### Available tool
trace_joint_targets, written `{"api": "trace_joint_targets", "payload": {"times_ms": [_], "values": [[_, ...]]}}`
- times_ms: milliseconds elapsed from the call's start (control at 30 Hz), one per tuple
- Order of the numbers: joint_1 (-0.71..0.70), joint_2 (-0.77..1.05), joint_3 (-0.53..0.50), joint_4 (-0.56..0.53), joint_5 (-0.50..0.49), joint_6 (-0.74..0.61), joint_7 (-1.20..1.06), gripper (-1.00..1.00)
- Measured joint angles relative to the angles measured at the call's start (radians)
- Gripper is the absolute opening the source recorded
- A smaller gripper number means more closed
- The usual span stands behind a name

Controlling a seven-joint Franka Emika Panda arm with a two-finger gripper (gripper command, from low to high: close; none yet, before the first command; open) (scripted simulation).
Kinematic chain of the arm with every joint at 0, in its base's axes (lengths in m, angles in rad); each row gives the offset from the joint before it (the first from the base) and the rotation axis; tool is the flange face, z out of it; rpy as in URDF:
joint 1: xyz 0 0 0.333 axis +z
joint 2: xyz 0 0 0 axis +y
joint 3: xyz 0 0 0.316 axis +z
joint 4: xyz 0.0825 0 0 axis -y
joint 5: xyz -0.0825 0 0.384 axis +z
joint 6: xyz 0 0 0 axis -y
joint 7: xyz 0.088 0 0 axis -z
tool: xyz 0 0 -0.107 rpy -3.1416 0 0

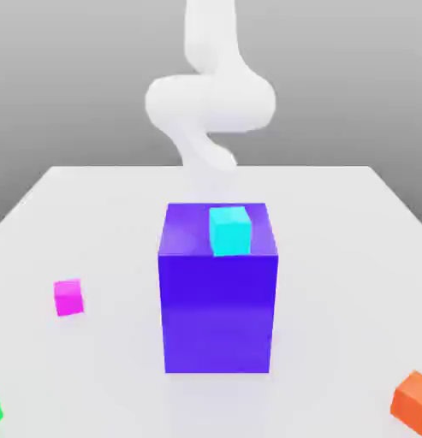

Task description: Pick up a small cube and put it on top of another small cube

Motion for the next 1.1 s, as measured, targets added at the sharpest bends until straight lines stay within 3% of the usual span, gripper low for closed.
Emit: {"api": "trace_joint_targets", "payload": {"times_ms": [467, 767, 900, 1100], "values": [[-0.034, 0.398, -0.447, -0.311, -0.06, 0.304, -0.593, 0.0], [-0.089, 0.663, -0.693, -0.509, -0.047, 0.498, -1.006, 0.0], [-0.128, 0.757, -0.674, -0.527, 0.093, 0.559, -1.175, 0.0], [-0.265, 0.875, -0.455, -0.491, 0.409, 0.622, -1.414, 0.0]]}}
